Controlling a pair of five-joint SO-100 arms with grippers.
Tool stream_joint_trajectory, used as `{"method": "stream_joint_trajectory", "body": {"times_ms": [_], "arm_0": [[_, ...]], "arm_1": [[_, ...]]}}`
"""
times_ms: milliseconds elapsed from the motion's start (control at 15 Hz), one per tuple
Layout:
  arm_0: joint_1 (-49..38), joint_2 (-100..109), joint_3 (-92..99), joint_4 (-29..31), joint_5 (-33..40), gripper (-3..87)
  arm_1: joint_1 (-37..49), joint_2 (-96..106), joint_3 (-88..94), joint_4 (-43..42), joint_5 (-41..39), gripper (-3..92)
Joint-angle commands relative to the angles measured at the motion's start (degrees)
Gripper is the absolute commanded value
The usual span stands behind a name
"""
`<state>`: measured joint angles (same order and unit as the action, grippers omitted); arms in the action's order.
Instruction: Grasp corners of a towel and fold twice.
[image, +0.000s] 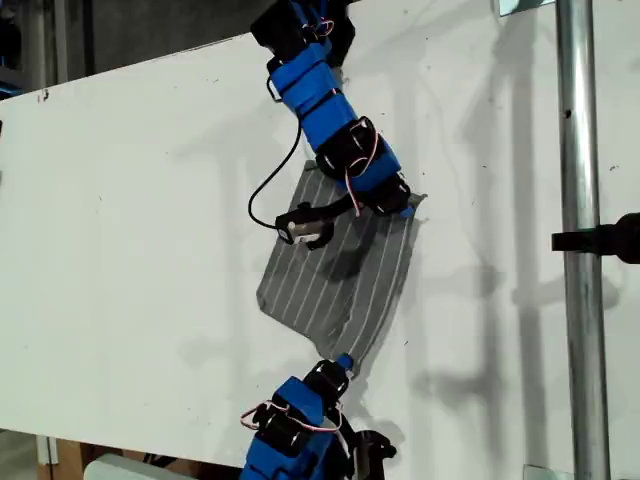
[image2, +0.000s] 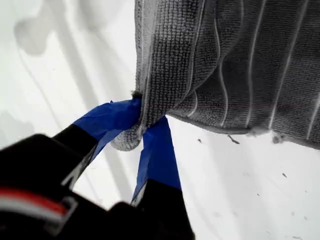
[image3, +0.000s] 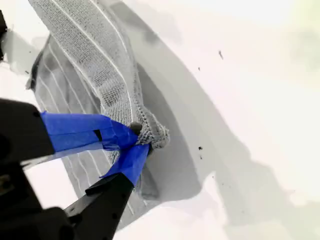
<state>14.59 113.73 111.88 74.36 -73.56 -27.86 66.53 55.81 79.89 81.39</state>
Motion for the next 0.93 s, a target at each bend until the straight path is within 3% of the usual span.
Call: {"method": "stream_joint_trajectory", "body": {"times_ms": [0, 333, 600, 867], "arm_0": [[-8.8, 2.3, -0.4, -0.3, 7.7, -2.9], [-27.6, -0.5, -7.1, -2.3, 27.2, -2.9], [-40.3, -18.7, -28.2, 0.1, 41.9, -2.9], [-44.6, -31.0, -46.1, 5.6, 46.5, -2.9]], "arm_1": [[3.9, 5.8, -0.4, 7.3, 0.6, -0.2], [13.7, 14.6, 11.2, 23.2, 1.1, -0.2], [27.0, 28.6, 24.2, 24.0, -8.5, -0.2], [37.5, 35.5, 24.7, 24.7, -18.8, -0.2]]}}
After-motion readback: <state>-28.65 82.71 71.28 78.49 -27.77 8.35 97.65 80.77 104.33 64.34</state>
